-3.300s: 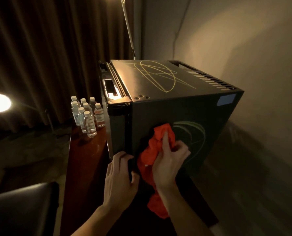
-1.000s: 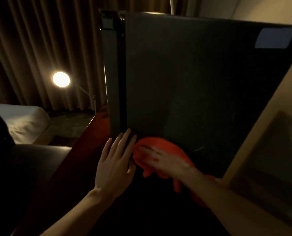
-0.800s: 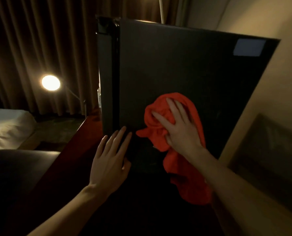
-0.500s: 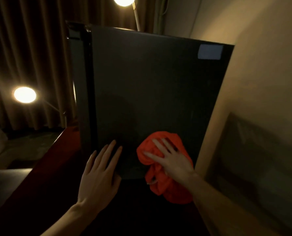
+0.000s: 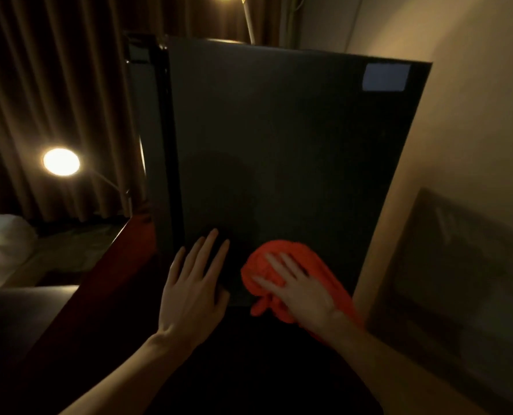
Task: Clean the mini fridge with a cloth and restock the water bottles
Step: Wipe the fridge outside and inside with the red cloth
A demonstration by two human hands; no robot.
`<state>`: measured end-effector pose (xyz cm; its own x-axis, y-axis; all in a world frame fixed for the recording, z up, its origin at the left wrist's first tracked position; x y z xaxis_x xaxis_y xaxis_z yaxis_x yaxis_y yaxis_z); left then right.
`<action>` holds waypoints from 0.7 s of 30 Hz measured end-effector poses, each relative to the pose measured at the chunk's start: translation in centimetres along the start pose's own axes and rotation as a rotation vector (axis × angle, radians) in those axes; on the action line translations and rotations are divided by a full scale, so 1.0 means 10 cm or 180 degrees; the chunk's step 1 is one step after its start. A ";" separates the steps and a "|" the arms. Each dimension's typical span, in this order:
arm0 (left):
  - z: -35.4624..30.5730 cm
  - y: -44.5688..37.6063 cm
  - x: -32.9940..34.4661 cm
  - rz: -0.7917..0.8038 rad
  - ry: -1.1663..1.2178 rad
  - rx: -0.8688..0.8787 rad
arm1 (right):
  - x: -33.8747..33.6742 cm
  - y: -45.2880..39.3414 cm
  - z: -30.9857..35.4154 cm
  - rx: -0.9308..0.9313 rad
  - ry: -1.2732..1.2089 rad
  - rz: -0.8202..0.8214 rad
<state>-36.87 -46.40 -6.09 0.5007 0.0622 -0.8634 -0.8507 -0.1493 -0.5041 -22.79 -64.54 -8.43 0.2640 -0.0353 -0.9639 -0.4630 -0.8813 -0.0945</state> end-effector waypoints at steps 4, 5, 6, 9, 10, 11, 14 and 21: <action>0.12 0.08 0.05 0.0042 -0.0060 -0.0075 | 0.13 -0.21 0.16 -0.0807 0.0323 0.0173; 0.15 0.08 0.05 0.0041 -0.0051 -0.0105 | 0.06 -0.24 0.15 -0.0976 0.0439 0.0087; 0.17 0.08 0.04 0.0035 -0.0052 -0.0124 | -0.01 -0.27 0.12 -0.1079 0.0510 0.0041; 0.23 0.04 0.01 0.0027 -0.0076 -0.0054 | -0.34 -0.38 0.10 -0.0668 0.0395 -0.0569; 0.24 0.01 -0.03 -0.0026 -0.0072 -0.0006 | -0.49 -0.43 0.14 -0.0411 0.0226 -0.0774; 0.25 -0.04 -0.09 -0.0107 -0.0049 0.0036 | -0.60 -0.49 0.16 -0.0241 0.0121 -0.0948; 0.24 -0.23 -0.41 -0.0458 0.0149 0.0040 | -0.99 -0.60 0.20 -0.0034 0.0019 -0.1323; 0.19 -0.73 -1.27 -0.0691 0.0426 0.0164 | -2.08 -0.63 -0.08 0.0137 -0.0030 -0.1824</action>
<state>-37.30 -44.18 8.53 0.6864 -0.0443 -0.7259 -0.7262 -0.0958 -0.6808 -24.69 -58.59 12.45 0.4754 0.4468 -0.7579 -0.2822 -0.7385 -0.6124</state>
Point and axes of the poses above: each hand's wrist, its own y-axis away from the middle knuckle, its own x-axis out of the palm, z = x × y, the point moved 2 cm from there along -y, towards the middle knuckle, and after that the axes turned 2 degrees about x, right-handed, at the moved point
